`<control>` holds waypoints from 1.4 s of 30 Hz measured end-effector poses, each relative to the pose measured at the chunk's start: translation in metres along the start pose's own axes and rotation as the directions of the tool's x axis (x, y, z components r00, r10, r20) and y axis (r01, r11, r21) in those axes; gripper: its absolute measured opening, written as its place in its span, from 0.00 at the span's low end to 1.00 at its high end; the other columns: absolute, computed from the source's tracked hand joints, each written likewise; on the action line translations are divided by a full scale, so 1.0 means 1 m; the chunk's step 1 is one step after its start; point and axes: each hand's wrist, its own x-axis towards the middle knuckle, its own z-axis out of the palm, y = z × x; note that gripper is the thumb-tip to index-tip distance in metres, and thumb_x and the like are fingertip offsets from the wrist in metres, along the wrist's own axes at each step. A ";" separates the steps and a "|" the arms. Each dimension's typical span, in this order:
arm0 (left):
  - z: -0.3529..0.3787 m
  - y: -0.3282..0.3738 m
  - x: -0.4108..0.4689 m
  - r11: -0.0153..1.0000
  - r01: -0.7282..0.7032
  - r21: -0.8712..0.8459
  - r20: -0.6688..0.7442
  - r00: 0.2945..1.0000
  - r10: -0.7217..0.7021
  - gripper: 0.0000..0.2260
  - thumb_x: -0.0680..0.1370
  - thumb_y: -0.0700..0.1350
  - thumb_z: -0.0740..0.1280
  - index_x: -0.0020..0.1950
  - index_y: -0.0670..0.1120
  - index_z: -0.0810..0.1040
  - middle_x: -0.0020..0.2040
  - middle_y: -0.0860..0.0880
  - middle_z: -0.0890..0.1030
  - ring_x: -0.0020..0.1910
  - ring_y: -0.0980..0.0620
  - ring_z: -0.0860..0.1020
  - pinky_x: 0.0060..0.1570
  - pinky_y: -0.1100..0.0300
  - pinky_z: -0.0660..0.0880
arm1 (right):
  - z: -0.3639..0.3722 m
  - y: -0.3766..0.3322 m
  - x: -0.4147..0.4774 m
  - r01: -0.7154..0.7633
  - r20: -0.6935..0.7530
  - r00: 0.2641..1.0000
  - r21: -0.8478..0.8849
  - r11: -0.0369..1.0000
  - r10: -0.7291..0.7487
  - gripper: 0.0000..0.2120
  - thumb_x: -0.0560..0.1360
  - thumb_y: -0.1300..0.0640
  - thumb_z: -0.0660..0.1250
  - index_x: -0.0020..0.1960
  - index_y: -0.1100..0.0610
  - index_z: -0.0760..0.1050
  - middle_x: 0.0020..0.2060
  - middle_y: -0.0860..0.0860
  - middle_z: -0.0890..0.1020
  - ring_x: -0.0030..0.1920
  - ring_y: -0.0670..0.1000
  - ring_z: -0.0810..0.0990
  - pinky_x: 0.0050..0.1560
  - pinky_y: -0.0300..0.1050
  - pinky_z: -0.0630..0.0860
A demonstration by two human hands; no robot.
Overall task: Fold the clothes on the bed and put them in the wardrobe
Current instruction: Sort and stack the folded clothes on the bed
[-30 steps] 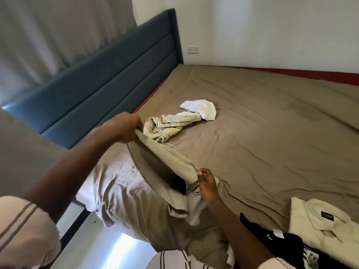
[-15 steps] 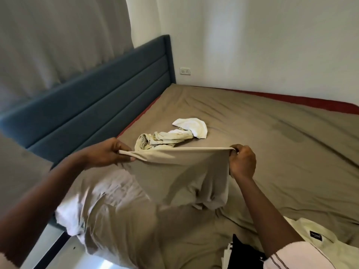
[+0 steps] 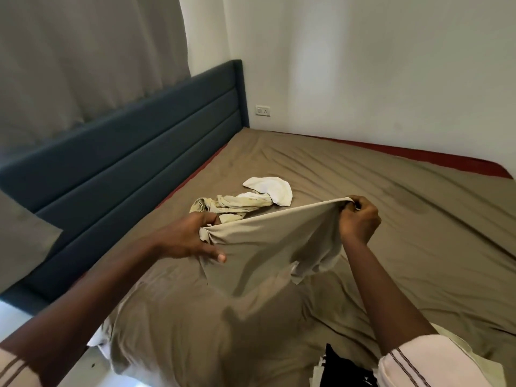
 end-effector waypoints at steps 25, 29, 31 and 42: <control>0.057 0.081 0.053 0.989 -0.055 -0.138 0.244 0.966 0.088 0.04 0.76 0.46 0.78 0.42 0.48 0.86 0.36 0.50 0.85 0.36 0.54 0.80 0.39 0.61 0.76 | -0.089 0.043 0.065 -0.053 -0.579 0.799 0.199 0.979 0.161 0.13 0.79 0.59 0.63 0.56 0.66 0.81 0.57 0.63 0.77 0.52 0.60 0.81 0.55 0.38 0.74; 0.089 0.094 0.056 0.884 0.034 -0.467 0.462 0.862 0.211 0.10 0.76 0.38 0.77 0.39 0.47 0.80 0.36 0.44 0.79 0.36 0.52 0.79 0.37 0.63 0.77 | -0.108 0.032 0.098 0.096 -0.628 0.771 -0.055 0.994 -0.110 0.12 0.76 0.62 0.63 0.52 0.68 0.81 0.53 0.68 0.77 0.54 0.66 0.79 0.60 0.48 0.72; 0.096 0.091 0.057 0.819 0.078 -0.569 0.488 0.833 0.260 0.13 0.76 0.36 0.76 0.37 0.48 0.77 0.35 0.46 0.77 0.34 0.54 0.77 0.36 0.64 0.76 | -0.098 0.015 0.110 0.185 -0.558 0.791 -0.175 0.967 -0.253 0.12 0.77 0.60 0.63 0.53 0.65 0.81 0.56 0.67 0.77 0.57 0.64 0.78 0.62 0.48 0.70; 0.079 -0.158 0.001 0.610 0.369 -0.701 0.159 0.915 -0.372 0.17 0.64 0.53 0.82 0.35 0.48 0.76 0.35 0.44 0.70 0.36 0.50 0.71 0.35 0.61 0.73 | 0.194 0.071 0.022 0.529 0.453 0.809 -0.283 0.800 -0.375 0.08 0.79 0.59 0.66 0.55 0.60 0.81 0.58 0.59 0.76 0.58 0.60 0.76 0.62 0.51 0.72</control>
